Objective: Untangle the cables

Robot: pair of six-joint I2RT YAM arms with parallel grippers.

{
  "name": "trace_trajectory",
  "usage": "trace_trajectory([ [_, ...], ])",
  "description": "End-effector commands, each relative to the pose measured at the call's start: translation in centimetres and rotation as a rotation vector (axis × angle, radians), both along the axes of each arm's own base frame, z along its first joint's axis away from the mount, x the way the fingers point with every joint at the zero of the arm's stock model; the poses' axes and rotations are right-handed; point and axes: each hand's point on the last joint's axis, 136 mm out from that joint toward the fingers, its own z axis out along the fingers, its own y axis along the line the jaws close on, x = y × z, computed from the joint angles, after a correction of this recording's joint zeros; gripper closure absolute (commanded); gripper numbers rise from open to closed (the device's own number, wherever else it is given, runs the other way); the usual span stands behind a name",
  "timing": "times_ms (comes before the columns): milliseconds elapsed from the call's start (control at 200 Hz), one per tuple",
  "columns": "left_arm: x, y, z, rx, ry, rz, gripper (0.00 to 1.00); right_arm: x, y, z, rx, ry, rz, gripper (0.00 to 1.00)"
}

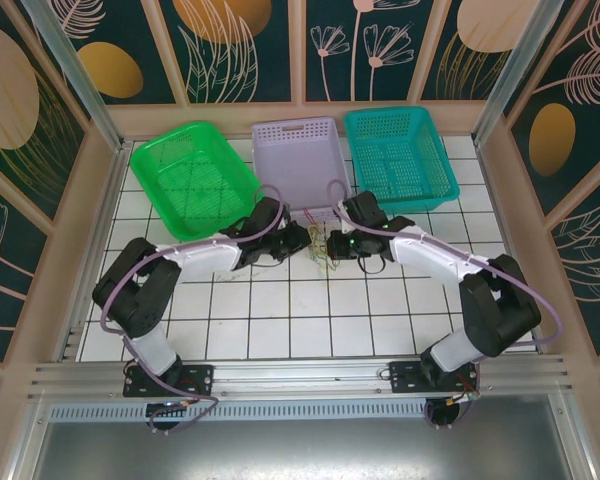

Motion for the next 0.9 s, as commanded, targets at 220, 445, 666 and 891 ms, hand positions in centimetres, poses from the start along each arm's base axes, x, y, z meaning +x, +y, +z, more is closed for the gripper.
trace_trajectory([
  [220,-6.1,5.6,5.4,-0.026,0.057,0.177,0.29,-4.9,-2.7,2.3,-0.112,-0.187,0.135,1.0],
  [445,-3.6,4.7,8.7,-0.108,-0.029,0.169,0.29,-5.8,-0.7,3.4,-0.133,-0.262,0.274,1.0],
  [666,-2.2,2.9,7.9,-0.027,-0.097,0.049,0.37,-7.2,0.9,4.2,-0.109,-0.287,0.407,1.0],
  [891,-2.2,1.7,6.8,-0.037,-0.107,-0.02,0.54,-8.0,1.7,4.6,-0.051,-0.265,0.441,1.0],
])
